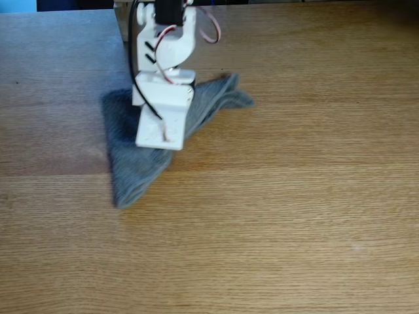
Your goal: Clean the area in front of the robot
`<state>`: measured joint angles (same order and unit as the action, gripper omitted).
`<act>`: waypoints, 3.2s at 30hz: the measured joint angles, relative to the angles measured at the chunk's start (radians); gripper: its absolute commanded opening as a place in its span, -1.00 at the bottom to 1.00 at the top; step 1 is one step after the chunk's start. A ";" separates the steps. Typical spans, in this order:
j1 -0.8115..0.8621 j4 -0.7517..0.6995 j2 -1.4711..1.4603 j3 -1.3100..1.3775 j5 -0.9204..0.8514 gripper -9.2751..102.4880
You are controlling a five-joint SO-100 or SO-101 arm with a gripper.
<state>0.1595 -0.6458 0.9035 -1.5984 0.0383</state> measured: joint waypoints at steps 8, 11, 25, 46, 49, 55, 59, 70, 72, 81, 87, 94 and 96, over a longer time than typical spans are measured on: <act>-0.325 0.032 0.295 -0.291 0.067 -0.84; -0.411 0.176 0.304 -0.345 0.054 -0.84; -0.256 0.753 -0.218 -0.215 -0.163 -0.84; 0.133 0.239 -0.330 0.379 -0.080 -0.84; 0.172 0.190 -0.255 0.339 -0.066 -0.84; 0.227 -0.041 0.000 0.296 -0.051 -0.84; 0.282 -0.256 0.193 0.268 -0.051 -0.84; 0.534 -0.709 0.522 -0.008 -0.135 -0.84; 0.578 -0.678 0.541 -0.074 -0.163 -0.84; 0.741 -0.416 0.543 -0.288 -0.318 -0.84; 0.770 -0.258 0.459 -0.354 -0.327 -0.62; 0.709 -0.049 0.382 -0.370 -0.288 -0.26; 0.695 0.008 0.379 -0.370 -0.255 -0.17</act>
<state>0.8544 -0.6381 1.2824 -1.9681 -0.2163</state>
